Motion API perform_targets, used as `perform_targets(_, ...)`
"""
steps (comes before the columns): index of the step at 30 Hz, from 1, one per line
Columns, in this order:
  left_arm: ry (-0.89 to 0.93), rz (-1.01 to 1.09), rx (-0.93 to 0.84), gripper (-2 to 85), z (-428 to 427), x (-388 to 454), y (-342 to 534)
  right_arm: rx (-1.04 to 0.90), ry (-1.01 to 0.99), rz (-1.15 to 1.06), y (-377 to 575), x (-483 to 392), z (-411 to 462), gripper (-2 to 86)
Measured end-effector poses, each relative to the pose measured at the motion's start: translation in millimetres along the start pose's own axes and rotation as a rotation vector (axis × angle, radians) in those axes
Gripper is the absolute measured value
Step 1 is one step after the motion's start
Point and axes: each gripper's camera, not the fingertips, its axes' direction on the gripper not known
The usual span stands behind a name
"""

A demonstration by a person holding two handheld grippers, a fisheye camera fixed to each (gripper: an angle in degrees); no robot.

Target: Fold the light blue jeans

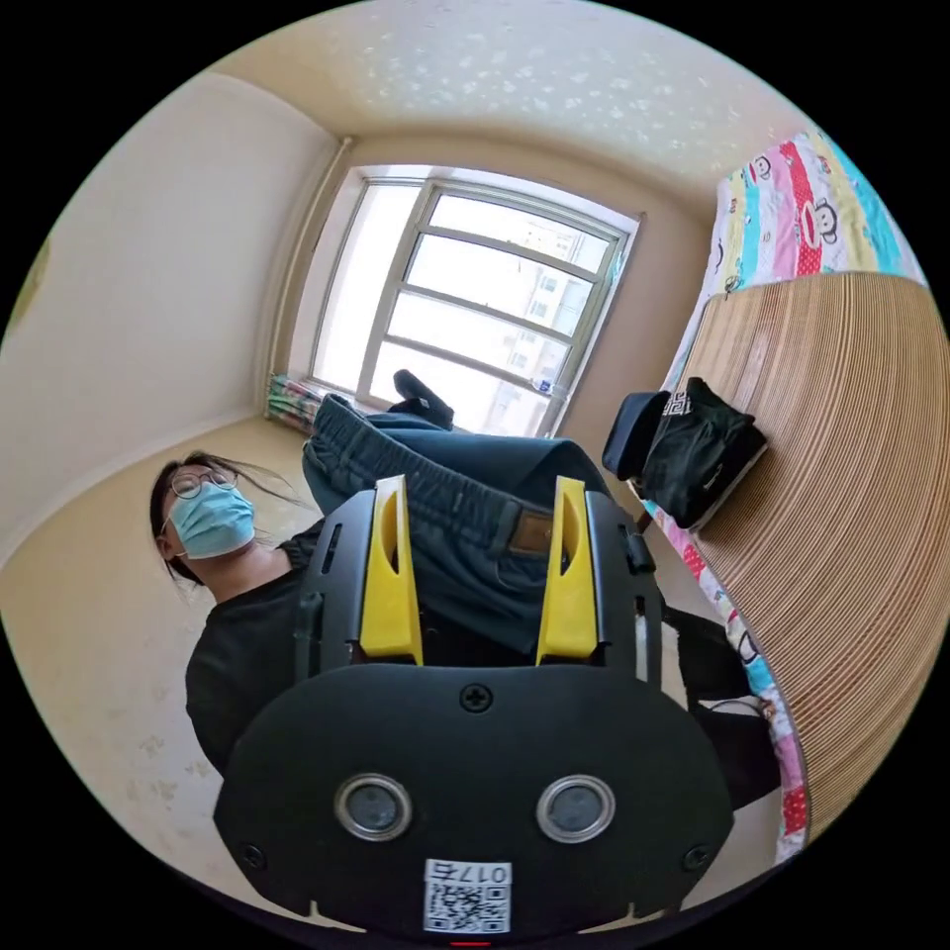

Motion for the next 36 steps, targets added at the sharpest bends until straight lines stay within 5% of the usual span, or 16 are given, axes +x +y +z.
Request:
perform_targets(6,0.253,0.168,0.101,-0.7,4,30,1,-0.138,-0.029,0.108,16,19,-7,18.9)
perform_targets(9,0.351,0.211,0.173,-0.7,-1,33,1,-0.028,-0.179,0.018,20,15,-20,18.3)
perform_targets(13,0.300,0.164,0.181,-0.6,-7,33,7,0.006,-0.438,-0.084,12,-3,-23,15.7)
perform_targets(16,0.290,0.119,0.198,-0.7,-17,27,19,-0.184,-0.371,-0.005,2,-10,-4,13.2)
perform_targets(23,0.237,0.063,0.284,-0.7,-54,34,44,-0.027,-0.344,-0.113,-4,-54,-75,2.6)
perform_targets(28,0.383,0.169,0.290,-0.7,-42,38,42,0.009,-0.092,-0.065,2,-70,-100,9.6)
perform_targets(31,0.491,0.229,0.285,-0.7,-30,33,39,-0.051,-0.156,-0.025,11,-53,-83,17.2)
perform_targets(36,0.626,0.284,0.301,-0.6,-13,15,43,-0.059,-0.373,-0.021,23,-26,-34,17.9)
